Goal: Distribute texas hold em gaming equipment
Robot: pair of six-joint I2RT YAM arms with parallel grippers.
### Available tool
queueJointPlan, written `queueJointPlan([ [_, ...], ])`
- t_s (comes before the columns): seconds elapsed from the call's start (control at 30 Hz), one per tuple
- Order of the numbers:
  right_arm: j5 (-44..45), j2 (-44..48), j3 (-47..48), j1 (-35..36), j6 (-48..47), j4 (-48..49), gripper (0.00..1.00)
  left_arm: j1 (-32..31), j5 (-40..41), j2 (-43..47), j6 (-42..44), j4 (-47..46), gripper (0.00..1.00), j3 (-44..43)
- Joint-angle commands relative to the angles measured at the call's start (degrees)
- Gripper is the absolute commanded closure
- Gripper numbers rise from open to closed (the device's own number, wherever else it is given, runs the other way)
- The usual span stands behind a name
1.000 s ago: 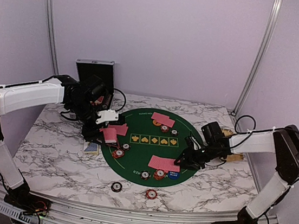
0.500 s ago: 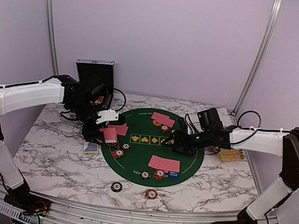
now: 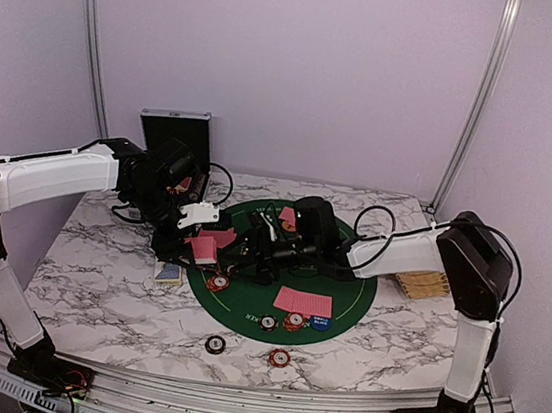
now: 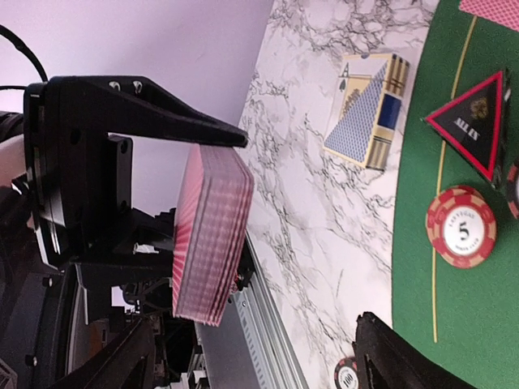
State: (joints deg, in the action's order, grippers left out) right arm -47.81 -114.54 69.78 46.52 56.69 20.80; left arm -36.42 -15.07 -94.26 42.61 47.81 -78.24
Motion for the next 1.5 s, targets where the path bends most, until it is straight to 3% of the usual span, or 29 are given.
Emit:
queueJointPlan([
  [0.0,-2.17,-3.51,4.68,1.12,5.87,8.72,0.17,0.04,-1.63,0.33,-0.42,-0.10,1.00,-0.68],
  [0.43,-3.87,-10.69,11.22,2.55,10.40,12.99,0.17,-0.05,-1.87,-0.35,-0.51,-0.53,1.00,-1.02],
  [0.9,-5.37,-17.56,19.56,3.18,11.19,9.37,0.19,-0.14,-1.51,-0.05,-0.52,-0.53,1.00,-1.58],
  [1.13,-4.86,-17.26,17.81,2.41,9.02,5.82,0.22,-0.14,-1.13,0.52,-0.42,-0.53,1.00,-1.74],
  [1.47,-4.07,-13.41,10.67,0.88,9.07,7.94,0.31,-0.14,-0.53,1.14,-0.20,-0.55,1.00,-1.45],
])
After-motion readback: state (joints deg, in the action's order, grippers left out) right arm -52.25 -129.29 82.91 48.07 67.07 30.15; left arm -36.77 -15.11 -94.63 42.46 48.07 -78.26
